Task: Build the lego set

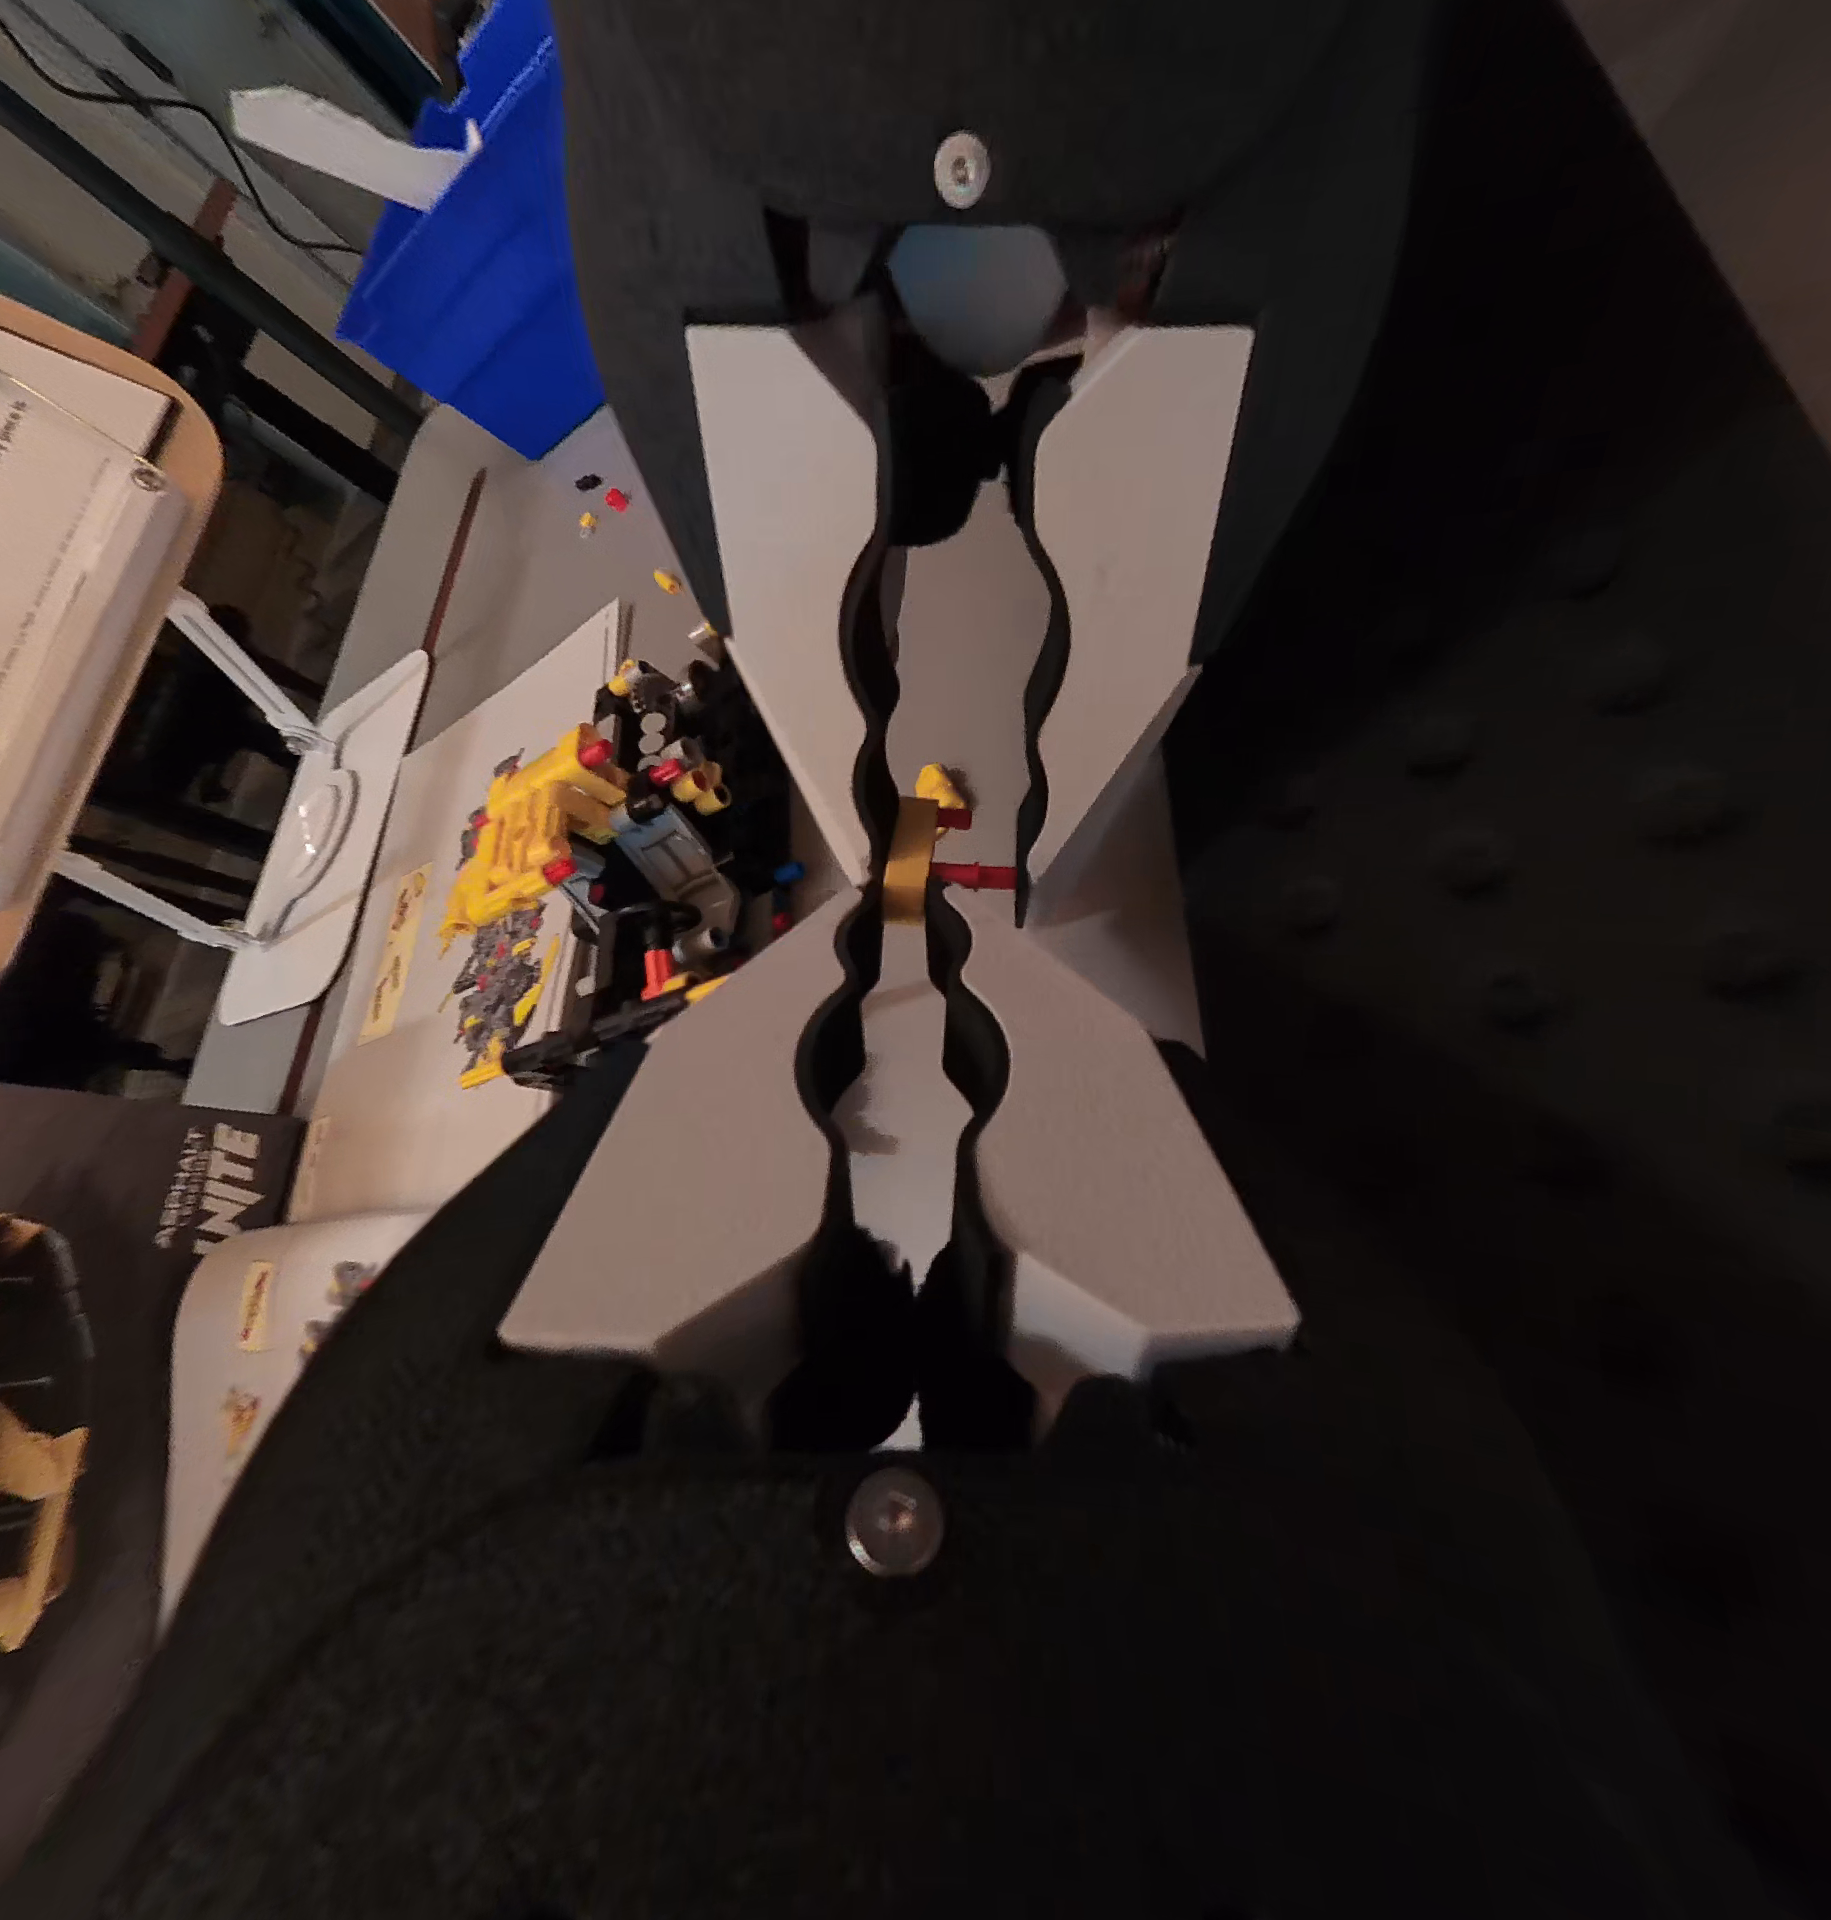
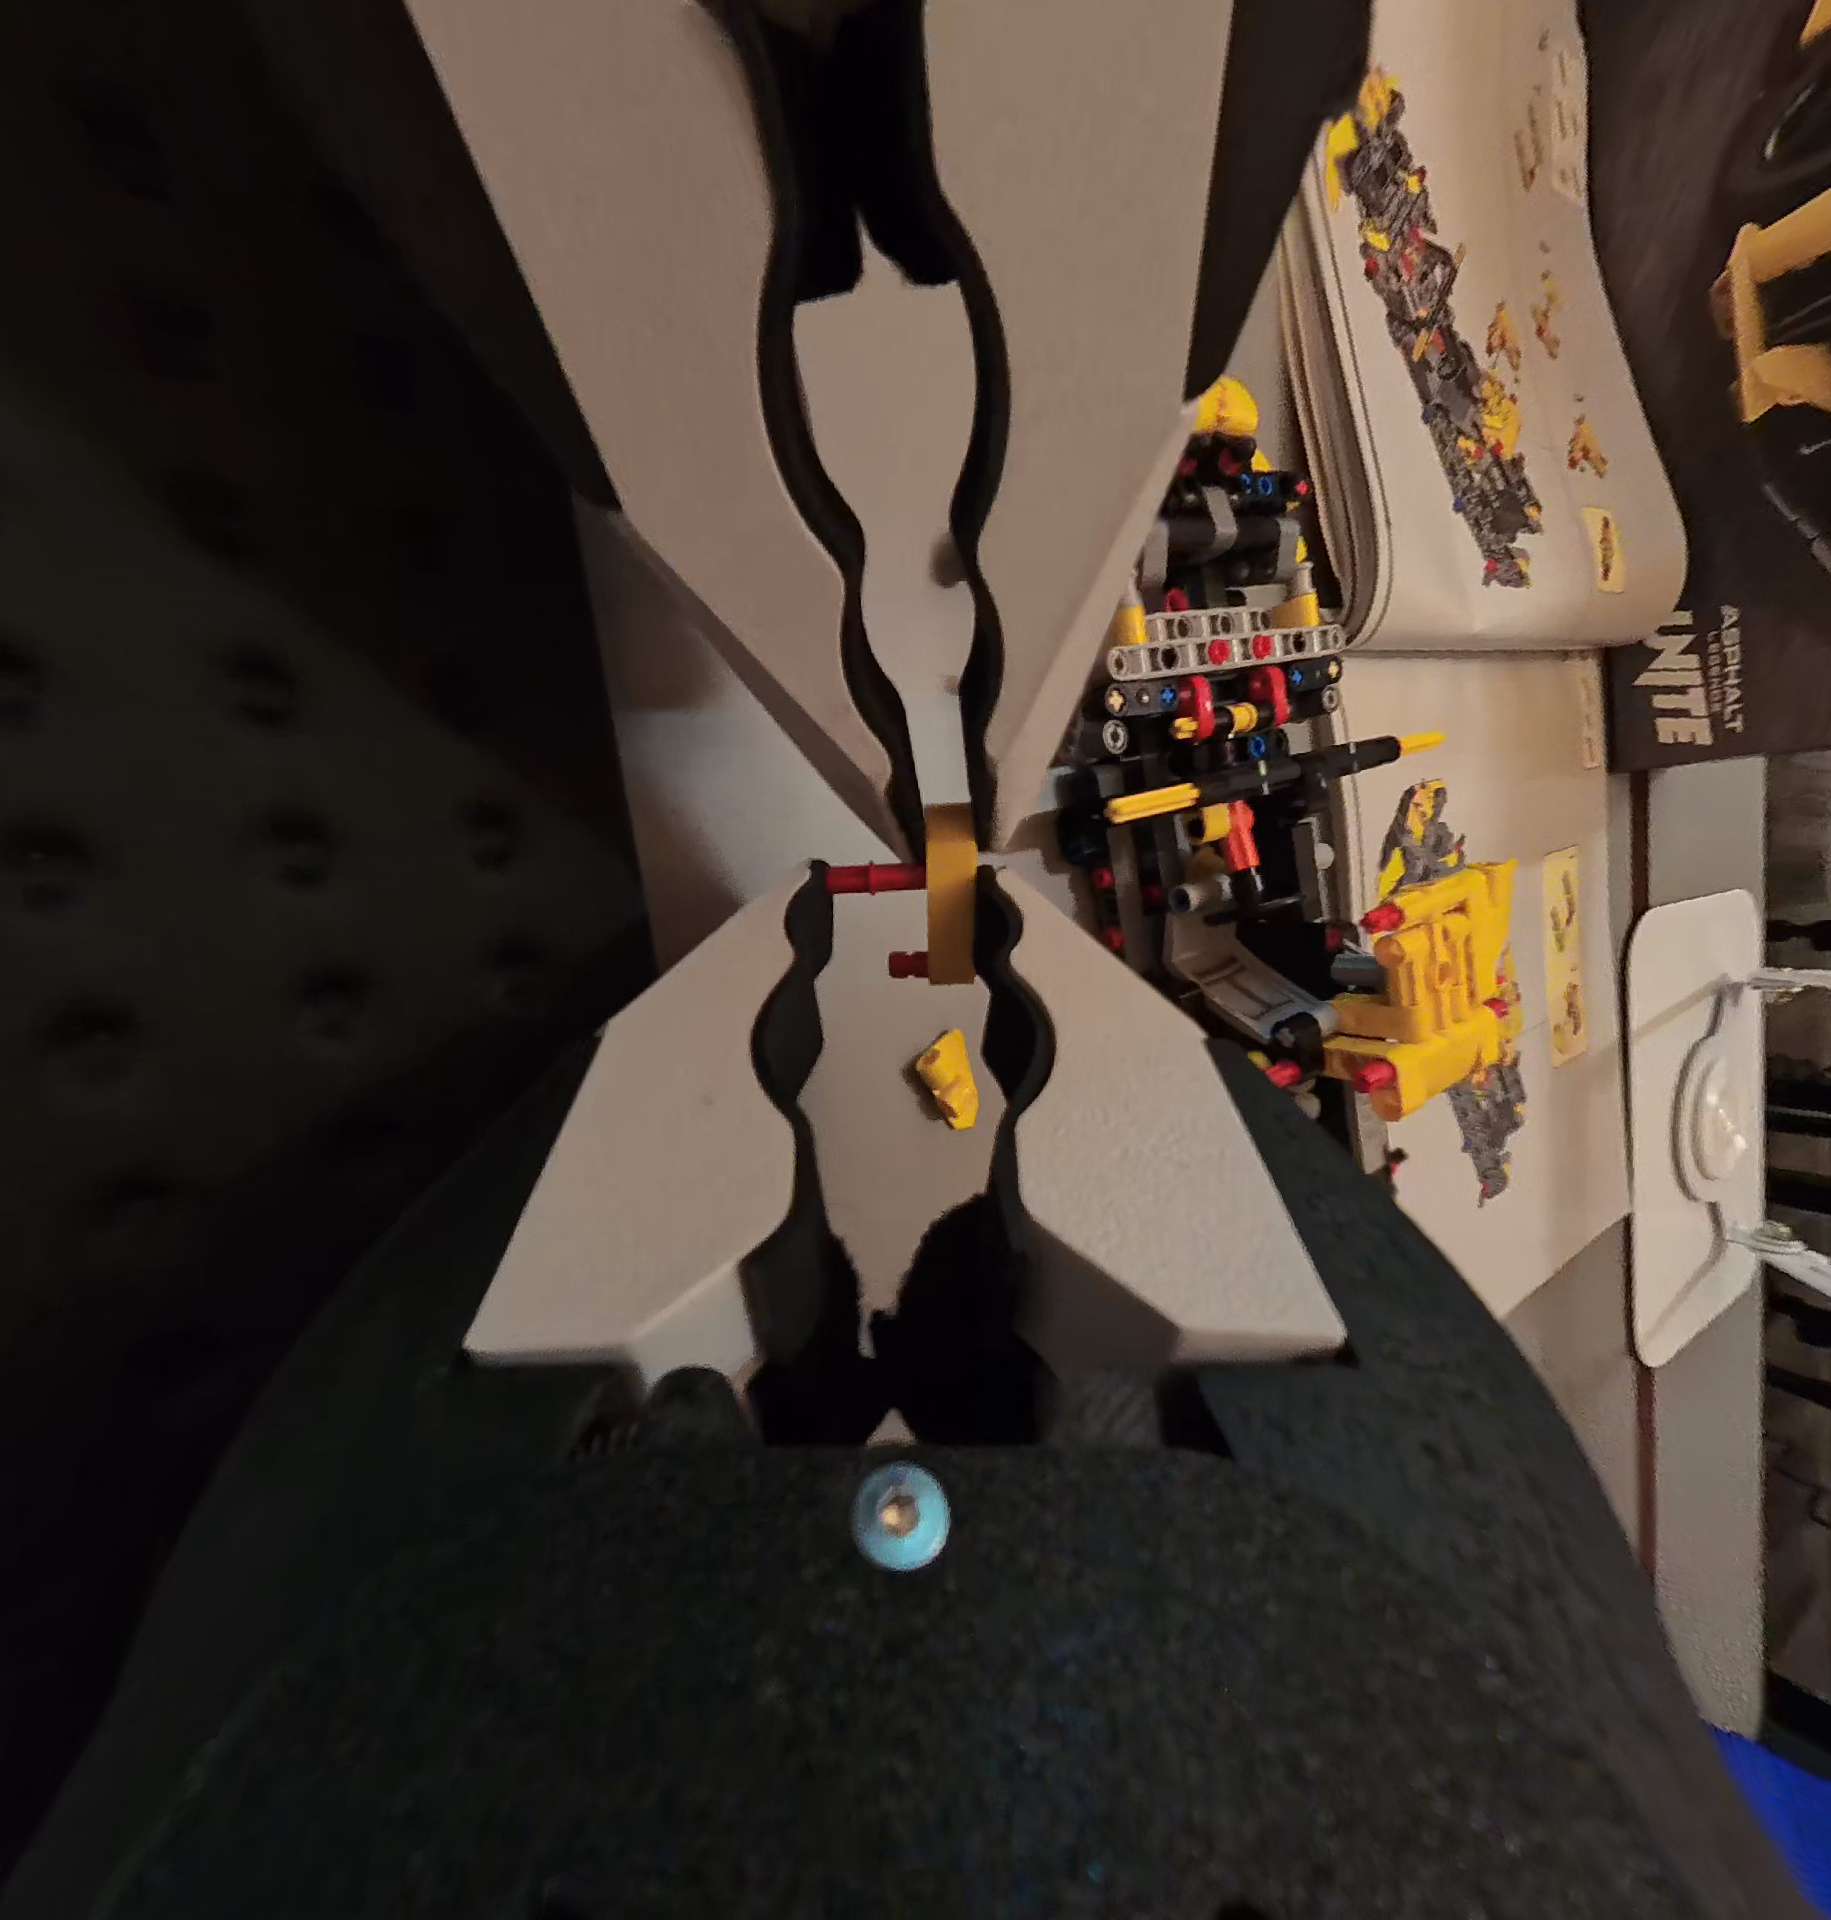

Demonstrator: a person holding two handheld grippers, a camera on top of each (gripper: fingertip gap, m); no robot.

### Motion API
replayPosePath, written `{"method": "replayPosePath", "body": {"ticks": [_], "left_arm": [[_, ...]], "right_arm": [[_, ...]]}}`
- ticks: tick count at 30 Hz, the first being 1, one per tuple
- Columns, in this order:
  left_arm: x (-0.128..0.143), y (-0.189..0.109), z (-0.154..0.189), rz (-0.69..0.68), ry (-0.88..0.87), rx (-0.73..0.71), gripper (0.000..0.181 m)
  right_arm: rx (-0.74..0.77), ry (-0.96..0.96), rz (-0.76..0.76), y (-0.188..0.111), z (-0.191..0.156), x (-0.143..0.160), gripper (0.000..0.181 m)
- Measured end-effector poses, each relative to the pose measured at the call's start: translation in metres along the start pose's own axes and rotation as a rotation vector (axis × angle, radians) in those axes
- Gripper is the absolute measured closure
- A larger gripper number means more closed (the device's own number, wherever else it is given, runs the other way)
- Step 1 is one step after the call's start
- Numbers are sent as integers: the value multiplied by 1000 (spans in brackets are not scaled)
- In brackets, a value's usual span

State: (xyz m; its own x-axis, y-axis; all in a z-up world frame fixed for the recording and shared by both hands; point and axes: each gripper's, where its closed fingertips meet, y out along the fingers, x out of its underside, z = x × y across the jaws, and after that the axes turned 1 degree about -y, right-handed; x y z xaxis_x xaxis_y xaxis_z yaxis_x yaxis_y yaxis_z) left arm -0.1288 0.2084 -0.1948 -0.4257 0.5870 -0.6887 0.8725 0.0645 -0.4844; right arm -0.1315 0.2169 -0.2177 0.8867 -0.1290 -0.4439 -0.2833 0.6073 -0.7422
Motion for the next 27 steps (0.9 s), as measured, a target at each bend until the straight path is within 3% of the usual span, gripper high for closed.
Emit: {"method": "replayPosePath", "body": {"ticks": [8, 17, 27], "left_arm": [[-4, -6, -15, 44, -86, -36, 174], [-8, -7, -14, 55, -35, -68, 174], [-8, -6, -6, 41, 59, -63, 174]], "right_arm": [[176, -47, 61, -10, 21, -8, 152], [222, -179, 47, -12, 21, -9, 155], [164, -149, 119, -10, 11, -9, 156]]}}
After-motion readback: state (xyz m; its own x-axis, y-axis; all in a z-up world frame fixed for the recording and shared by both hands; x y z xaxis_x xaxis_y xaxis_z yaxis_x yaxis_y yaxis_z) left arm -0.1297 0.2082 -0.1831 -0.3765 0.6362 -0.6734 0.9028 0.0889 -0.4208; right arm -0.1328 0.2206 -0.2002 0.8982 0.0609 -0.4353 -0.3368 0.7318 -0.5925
